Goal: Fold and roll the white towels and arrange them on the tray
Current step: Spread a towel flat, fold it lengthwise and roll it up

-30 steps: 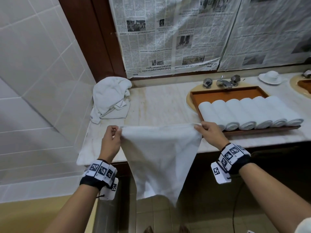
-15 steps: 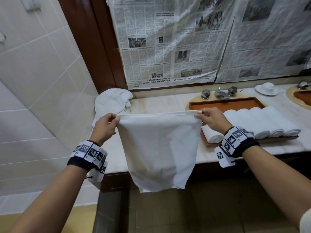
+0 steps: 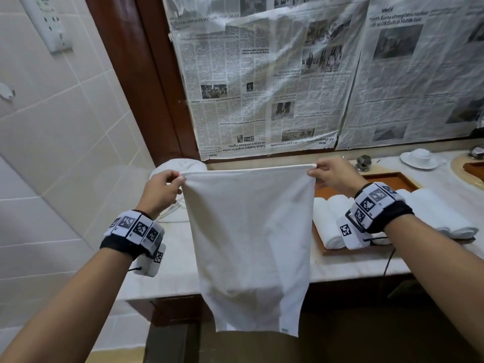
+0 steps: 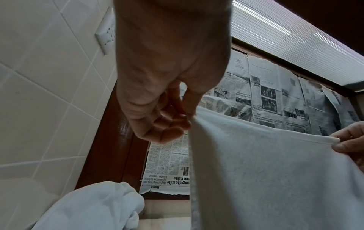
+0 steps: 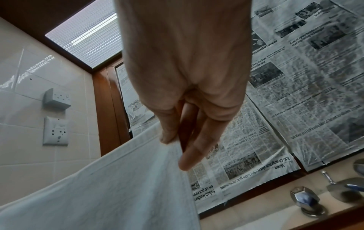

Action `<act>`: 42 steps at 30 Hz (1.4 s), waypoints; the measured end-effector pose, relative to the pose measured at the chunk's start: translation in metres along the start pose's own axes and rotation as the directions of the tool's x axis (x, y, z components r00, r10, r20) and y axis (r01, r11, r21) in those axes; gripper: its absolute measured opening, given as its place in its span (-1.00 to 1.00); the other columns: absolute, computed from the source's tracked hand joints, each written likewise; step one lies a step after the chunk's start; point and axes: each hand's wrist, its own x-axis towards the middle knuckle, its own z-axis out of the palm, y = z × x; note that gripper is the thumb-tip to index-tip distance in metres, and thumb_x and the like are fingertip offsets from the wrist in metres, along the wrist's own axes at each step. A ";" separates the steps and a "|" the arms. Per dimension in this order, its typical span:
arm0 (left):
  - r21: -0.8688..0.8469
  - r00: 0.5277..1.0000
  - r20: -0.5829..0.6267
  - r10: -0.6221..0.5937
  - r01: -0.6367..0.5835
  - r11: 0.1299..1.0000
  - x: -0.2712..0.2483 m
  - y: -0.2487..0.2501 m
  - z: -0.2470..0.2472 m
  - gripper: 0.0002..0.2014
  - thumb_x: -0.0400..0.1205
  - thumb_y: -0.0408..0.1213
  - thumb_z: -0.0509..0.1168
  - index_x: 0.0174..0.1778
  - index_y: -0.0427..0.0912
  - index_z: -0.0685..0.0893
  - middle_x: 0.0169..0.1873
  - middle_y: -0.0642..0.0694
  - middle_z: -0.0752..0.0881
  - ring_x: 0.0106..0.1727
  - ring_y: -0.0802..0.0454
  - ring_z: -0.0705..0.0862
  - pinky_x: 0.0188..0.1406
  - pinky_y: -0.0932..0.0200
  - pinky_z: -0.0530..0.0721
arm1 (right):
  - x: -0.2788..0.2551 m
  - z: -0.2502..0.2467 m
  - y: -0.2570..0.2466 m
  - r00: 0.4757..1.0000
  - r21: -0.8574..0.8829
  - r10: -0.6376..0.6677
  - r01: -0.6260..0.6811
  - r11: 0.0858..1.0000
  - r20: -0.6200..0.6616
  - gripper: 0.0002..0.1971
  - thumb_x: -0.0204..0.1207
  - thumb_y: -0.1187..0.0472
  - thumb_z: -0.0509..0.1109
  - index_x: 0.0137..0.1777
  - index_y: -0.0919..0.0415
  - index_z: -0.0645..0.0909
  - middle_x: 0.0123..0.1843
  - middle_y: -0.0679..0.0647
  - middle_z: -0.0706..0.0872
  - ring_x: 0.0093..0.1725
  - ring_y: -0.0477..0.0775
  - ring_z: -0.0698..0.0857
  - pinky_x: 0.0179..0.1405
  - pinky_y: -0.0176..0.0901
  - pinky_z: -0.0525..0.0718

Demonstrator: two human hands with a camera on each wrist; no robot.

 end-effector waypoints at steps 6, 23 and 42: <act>-0.009 0.998 -0.063 -0.010 0.009 1.000 0.018 0.005 0.019 -0.85 0.73 -0.24 0.29 0.09 -0.22 0.69 -0.11 -0.10 0.71 -0.23 0.06 0.72 -0.40 0.13 0.68 | 0.031 -0.009 0.006 1.000 0.055 0.013 -0.012 0.998 -0.029 -0.76 0.61 0.22 0.46 -0.03 0.46 0.66 -0.13 0.29 0.73 -0.12 0.20 0.81 -0.03 0.16 0.83; 0.032 0.994 -0.085 -0.071 0.074 0.997 0.180 -0.072 0.093 -0.90 0.66 -0.21 0.33 0.01 -0.10 0.71 -0.25 0.02 0.77 -0.15 -0.08 0.81 -0.05 -0.15 0.79 | 0.185 0.049 0.062 0.985 0.135 0.146 -0.133 0.982 -0.087 -0.83 0.64 0.21 0.42 -0.17 0.23 0.62 -0.24 0.08 0.52 -0.18 0.06 0.65 -0.10 0.02 0.84; 0.382 0.953 -0.001 -0.303 0.281 0.880 0.301 -0.216 0.230 -0.87 0.71 -0.26 0.23 0.06 -0.11 0.68 -0.06 -0.22 0.78 -0.01 -0.25 0.74 0.11 -0.03 0.70 | 0.330 0.162 0.206 0.865 0.221 0.493 -0.466 0.857 -0.089 -0.86 0.64 0.21 0.40 -0.08 0.28 0.70 -0.26 0.34 0.81 -0.33 0.21 0.80 -0.25 0.04 0.82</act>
